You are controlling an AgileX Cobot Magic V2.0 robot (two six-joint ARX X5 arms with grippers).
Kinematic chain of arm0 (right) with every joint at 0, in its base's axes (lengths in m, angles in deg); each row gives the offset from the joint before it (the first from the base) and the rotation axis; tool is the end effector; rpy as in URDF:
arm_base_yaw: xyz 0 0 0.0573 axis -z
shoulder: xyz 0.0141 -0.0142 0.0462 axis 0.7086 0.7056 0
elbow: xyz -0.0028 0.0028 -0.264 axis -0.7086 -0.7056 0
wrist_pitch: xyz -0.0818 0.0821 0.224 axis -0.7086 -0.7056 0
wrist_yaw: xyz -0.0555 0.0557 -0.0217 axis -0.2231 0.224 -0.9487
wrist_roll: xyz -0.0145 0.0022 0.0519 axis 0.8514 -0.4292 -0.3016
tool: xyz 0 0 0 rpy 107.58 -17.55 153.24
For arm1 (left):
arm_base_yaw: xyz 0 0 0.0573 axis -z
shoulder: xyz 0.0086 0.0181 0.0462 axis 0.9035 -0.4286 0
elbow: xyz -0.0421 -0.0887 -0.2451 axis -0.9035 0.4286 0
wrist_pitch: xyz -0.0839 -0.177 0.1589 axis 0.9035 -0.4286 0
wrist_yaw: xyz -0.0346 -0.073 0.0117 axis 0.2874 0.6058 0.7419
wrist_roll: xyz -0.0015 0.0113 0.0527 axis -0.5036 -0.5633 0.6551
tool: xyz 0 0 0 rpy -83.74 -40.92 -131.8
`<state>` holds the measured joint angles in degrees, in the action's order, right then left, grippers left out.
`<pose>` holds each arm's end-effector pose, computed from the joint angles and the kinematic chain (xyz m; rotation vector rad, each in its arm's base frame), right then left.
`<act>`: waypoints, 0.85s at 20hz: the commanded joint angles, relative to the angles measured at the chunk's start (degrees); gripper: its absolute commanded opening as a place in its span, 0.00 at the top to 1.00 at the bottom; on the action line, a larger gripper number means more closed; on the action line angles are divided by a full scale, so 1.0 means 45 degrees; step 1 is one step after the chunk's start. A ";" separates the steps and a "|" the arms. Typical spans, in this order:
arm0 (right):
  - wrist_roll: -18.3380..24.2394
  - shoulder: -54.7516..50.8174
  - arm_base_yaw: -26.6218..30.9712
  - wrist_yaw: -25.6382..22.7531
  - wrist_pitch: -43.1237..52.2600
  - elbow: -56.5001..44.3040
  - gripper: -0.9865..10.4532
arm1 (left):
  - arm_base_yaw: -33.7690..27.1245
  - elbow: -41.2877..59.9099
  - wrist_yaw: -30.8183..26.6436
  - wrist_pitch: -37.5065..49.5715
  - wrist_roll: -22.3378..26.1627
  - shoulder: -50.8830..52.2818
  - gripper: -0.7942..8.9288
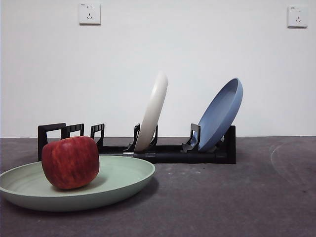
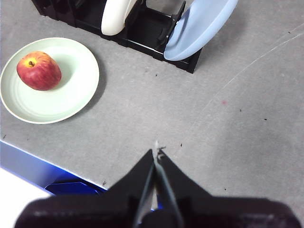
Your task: Take the green plate from the plate rack,put the plate on the table,take the apple from the table,put the apple in the plate
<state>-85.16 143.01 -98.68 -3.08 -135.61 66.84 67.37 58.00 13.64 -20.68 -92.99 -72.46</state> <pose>0.0764 0.0862 0.4099 -0.2343 0.7774 0.4131 0.0987 -0.0055 0.1470 -0.1301 0.2357 -0.0549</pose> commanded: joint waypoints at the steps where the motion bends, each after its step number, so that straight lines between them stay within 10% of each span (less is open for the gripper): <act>1: -0.0102 -0.0005 -0.0010 -0.0015 -0.0301 -0.0102 0.91 | -0.0010 0.0097 0.0044 0.0087 0.0151 -0.0131 0.92; 6: 0.0282 -0.0005 -0.0010 -0.0413 -0.0296 -0.0107 0.91 | -0.0010 0.0097 0.0044 0.0087 0.0146 -0.0369 0.92; 13: 0.1248 -0.0529 0.1778 -0.4809 0.3079 -0.1496 0.91 | -0.0010 0.0097 0.0044 0.0087 0.0151 -0.0787 0.92; 17: 0.3249 -0.2074 0.6348 0.0267 0.9437 -0.5795 0.91 | -0.0010 0.0097 0.0044 0.0083 0.0151 -0.1132 0.92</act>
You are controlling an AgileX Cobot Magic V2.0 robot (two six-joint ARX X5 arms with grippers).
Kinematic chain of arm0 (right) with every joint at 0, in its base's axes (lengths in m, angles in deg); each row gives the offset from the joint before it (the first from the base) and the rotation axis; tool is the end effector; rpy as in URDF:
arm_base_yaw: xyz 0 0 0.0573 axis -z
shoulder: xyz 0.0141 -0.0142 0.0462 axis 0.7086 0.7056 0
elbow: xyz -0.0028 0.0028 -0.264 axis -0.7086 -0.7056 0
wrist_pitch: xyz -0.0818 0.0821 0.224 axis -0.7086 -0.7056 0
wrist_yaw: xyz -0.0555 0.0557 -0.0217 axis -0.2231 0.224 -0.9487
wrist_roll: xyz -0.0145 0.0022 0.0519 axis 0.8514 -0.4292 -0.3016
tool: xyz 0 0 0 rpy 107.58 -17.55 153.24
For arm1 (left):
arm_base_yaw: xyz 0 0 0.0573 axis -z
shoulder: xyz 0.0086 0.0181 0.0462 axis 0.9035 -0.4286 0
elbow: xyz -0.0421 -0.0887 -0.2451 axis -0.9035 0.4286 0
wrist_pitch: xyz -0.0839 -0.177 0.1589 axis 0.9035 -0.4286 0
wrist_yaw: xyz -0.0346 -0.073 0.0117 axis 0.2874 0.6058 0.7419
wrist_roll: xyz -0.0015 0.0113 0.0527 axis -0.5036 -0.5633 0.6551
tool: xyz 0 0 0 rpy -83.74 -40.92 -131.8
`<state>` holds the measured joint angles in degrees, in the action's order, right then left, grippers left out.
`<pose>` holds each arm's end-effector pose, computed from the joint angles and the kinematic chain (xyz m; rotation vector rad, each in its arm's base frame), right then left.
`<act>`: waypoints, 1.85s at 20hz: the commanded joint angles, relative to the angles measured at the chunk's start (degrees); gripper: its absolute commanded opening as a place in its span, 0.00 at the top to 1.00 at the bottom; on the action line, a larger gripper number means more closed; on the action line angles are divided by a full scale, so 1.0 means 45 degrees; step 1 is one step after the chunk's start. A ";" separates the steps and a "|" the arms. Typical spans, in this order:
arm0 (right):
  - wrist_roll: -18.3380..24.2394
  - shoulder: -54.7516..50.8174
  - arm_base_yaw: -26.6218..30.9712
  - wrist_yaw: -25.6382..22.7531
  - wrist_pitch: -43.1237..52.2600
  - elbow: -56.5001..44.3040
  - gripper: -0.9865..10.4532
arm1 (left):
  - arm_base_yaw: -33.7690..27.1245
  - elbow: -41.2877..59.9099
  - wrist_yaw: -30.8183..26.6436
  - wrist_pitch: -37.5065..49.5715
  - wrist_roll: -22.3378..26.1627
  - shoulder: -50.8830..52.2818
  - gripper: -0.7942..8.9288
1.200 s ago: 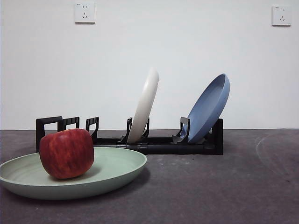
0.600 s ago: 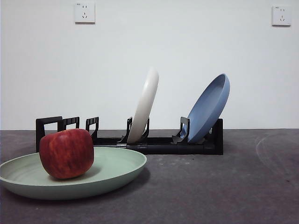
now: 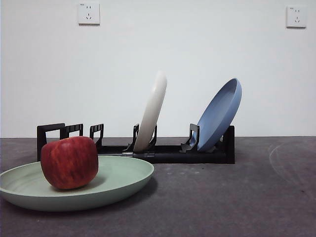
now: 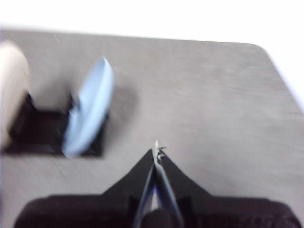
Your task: Take the green plate from the plate rack,put the plate on the table,take the apple from the table,put the apple in the plate
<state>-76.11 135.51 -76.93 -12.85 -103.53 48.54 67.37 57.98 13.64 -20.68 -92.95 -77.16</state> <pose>0.1238 0.0594 0.3773 -0.0990 0.4320 -0.0104 0.1020 -0.0056 0.1405 -0.1278 0.3172 -0.0492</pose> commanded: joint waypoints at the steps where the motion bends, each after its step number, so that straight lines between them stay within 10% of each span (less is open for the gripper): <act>1: 0.1642 -0.0826 0.2497 0.4133 0.3803 -0.2905 0.91 | -0.0010 0.0102 0.0044 0.0087 0.0141 -0.0155 0.92; 4: 0.2113 -0.2419 0.4886 0.7480 0.8286 -0.6795 0.91 | -0.0010 0.0102 0.0044 0.0087 0.0141 -0.0384 0.92; 10: 0.2142 -0.5877 0.6917 0.6761 1.1550 -1.1871 0.91 | -0.0010 0.0102 0.0044 0.0185 0.0141 -0.0758 0.92; 22: 0.2011 -1.0234 0.7227 0.6397 0.8291 -1.3818 0.91 | -0.0010 0.0102 0.0044 0.0194 0.0141 -0.0758 0.92; 37: 0.2142 -1.0190 0.7242 0.6392 0.7762 -1.3818 0.91 | -0.0010 0.0097 0.0044 0.0325 0.0141 -0.0899 0.92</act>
